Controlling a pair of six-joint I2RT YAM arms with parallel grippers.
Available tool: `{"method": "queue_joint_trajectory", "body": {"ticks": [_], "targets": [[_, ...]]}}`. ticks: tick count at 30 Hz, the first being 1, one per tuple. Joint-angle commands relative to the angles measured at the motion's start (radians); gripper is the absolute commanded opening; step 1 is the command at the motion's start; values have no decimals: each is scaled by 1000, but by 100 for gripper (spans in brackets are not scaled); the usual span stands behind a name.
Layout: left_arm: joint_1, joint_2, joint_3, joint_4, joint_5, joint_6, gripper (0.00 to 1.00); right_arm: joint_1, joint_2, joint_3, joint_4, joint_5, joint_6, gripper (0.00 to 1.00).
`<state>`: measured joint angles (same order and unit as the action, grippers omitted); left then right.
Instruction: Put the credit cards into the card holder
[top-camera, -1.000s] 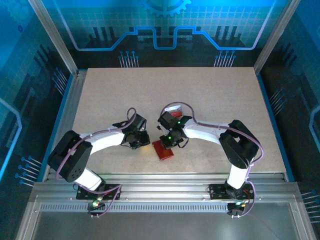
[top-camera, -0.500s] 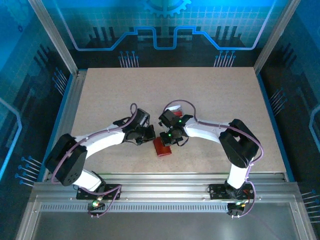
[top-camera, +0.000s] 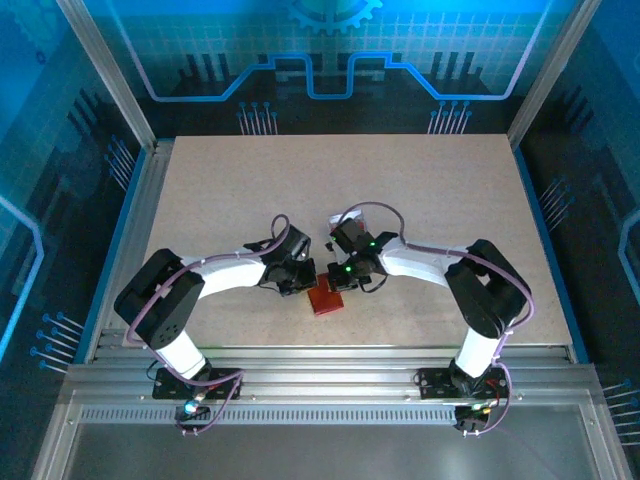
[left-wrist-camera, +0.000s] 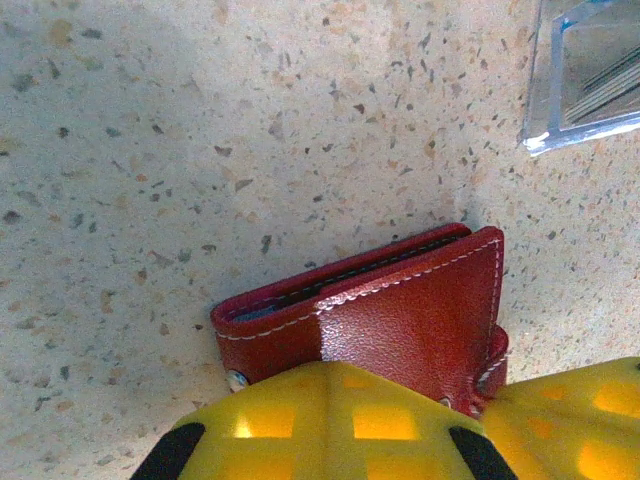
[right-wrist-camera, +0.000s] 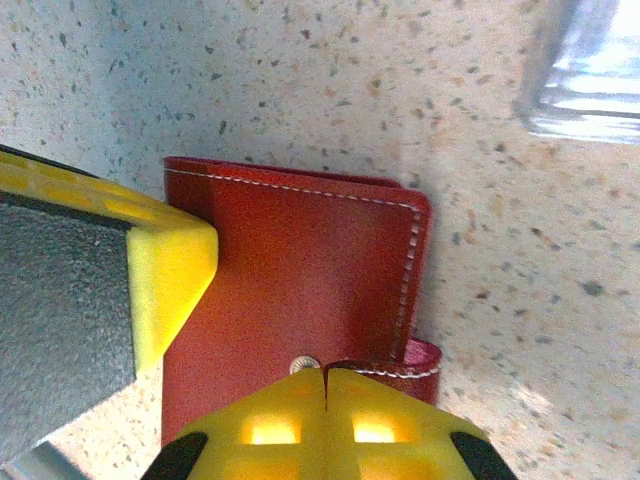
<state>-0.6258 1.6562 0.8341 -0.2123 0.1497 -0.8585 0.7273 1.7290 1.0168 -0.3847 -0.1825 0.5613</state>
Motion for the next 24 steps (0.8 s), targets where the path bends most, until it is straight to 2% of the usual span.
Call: {"method": "queue_joint_trajectory", "body": {"ticks": [1,6,9,11,16,20,24], "targets": [[0,35,-53,-92,-92,32,0,-32,-48,-49,32,-56,23,0],[0,42,-68,-60,-73,40,0,-78,-85,-157,77,6,110,1],[-3,42,-71,-46,-64,48,0,-80,-104,-190,28,162,185,8],[-4,42,-73,-36,-58,51,0,-81,-114,-197,2,222,221,23],[-5,54,-86,-2,-39,61,0,-2,-162,-88,-151,415,197,28],[-4,44,-108,17,-38,54,0,50,-200,15,-218,395,152,30],[-4,37,-117,22,-39,55,0,52,-199,66,-154,187,111,31]]}}
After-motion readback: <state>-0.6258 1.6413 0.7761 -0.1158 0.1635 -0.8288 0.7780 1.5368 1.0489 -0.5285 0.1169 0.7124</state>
